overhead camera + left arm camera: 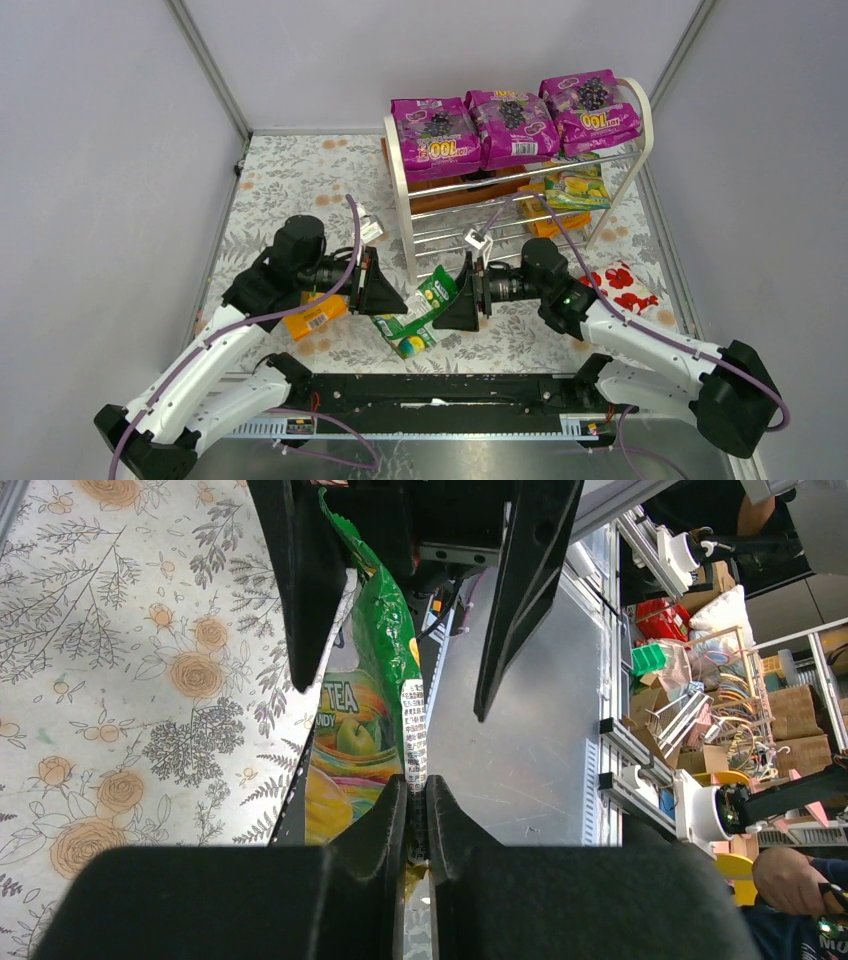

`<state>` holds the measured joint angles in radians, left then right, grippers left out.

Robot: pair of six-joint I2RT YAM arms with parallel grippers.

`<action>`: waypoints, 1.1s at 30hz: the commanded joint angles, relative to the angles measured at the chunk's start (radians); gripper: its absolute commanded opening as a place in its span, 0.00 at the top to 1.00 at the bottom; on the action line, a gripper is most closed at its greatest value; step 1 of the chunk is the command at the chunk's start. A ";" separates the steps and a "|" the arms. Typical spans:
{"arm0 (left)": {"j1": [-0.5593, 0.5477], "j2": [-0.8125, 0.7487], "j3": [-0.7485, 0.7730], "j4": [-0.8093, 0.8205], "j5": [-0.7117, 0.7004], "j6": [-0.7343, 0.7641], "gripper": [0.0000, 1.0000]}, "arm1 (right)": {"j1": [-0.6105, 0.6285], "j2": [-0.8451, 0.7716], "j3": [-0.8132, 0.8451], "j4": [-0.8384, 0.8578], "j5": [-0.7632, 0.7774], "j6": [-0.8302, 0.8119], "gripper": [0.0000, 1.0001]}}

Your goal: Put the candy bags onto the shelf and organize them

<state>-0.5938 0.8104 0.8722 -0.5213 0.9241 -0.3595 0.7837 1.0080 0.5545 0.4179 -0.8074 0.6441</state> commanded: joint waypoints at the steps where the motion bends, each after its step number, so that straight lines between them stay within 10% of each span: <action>1: -0.013 -0.002 -0.003 0.079 0.045 -0.008 1.00 | 0.051 0.017 0.043 0.105 -0.066 0.022 0.09; 21: -0.021 0.056 0.050 0.017 -0.008 0.042 0.97 | 0.080 -0.053 -0.072 0.219 0.012 0.160 0.76; 26: -0.021 0.057 0.077 -0.022 -0.125 0.069 0.43 | 0.080 -0.137 -0.080 0.036 0.134 0.147 0.99; 33: -0.021 0.000 0.140 -0.023 -0.331 0.067 0.02 | 0.079 -0.345 -0.053 -0.313 0.318 0.074 1.00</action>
<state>-0.6140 0.8604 0.9405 -0.5724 0.7540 -0.3077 0.8574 0.7788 0.4633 0.2852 -0.6159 0.7620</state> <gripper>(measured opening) 0.949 0.246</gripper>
